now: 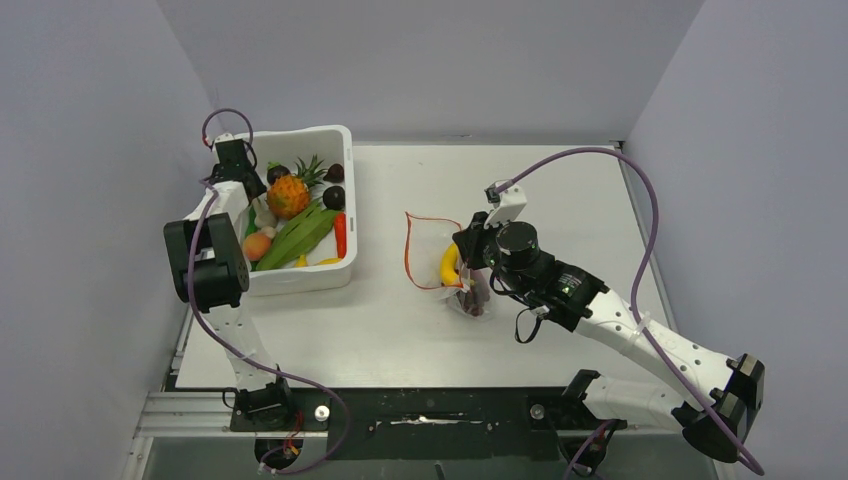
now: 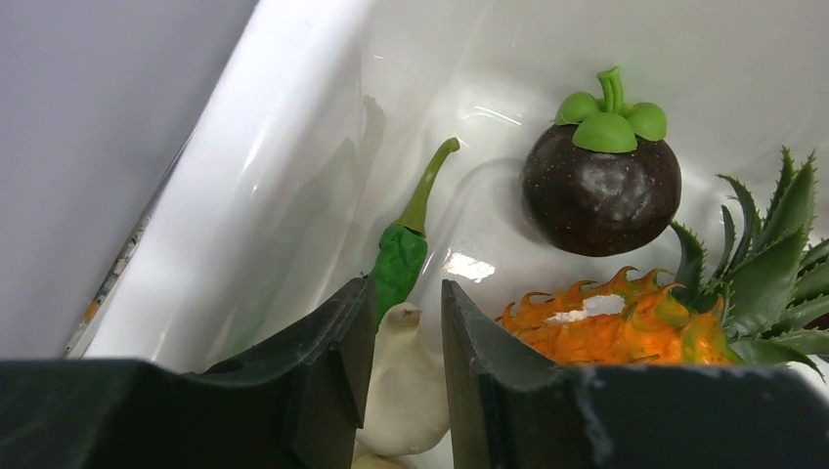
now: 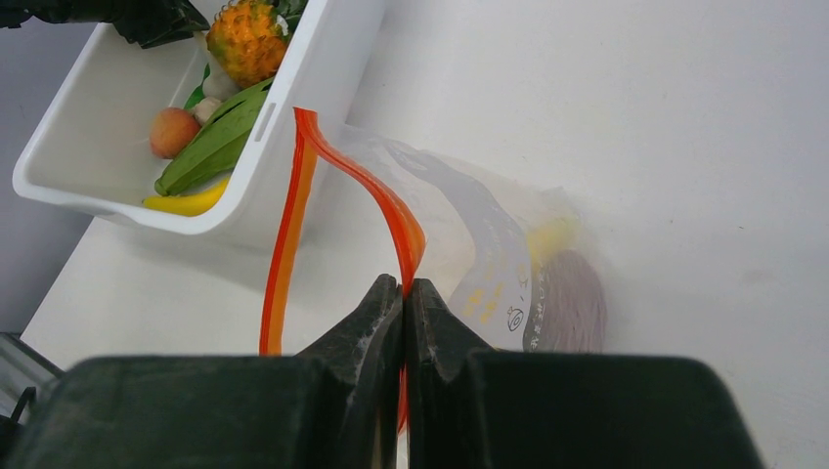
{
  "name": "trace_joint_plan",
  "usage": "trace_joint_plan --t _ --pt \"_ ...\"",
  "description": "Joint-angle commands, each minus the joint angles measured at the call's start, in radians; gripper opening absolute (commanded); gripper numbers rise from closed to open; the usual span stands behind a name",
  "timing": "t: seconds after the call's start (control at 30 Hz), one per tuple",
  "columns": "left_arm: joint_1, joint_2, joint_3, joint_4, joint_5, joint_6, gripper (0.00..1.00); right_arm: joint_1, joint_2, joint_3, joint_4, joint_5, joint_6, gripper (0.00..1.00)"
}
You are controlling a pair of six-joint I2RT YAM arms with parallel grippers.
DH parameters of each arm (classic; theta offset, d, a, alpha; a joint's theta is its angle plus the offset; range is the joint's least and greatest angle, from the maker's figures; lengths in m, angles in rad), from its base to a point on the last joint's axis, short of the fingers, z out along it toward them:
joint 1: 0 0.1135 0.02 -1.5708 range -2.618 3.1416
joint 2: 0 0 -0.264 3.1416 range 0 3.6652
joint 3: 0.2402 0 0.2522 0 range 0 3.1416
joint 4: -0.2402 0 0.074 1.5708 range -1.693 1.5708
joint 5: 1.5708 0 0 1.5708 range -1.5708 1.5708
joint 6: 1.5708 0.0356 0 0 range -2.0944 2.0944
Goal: Place the food in the zip-top bag and seal the zipper
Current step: Pick up the fake vegetable from the bin.
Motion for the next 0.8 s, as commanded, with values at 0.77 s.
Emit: trace_joint_plan --t 0.77 --pt "0.001 -0.170 -0.034 -0.009 0.007 -0.011 0.00 0.002 -0.070 0.006 0.066 0.000 0.039 0.00"
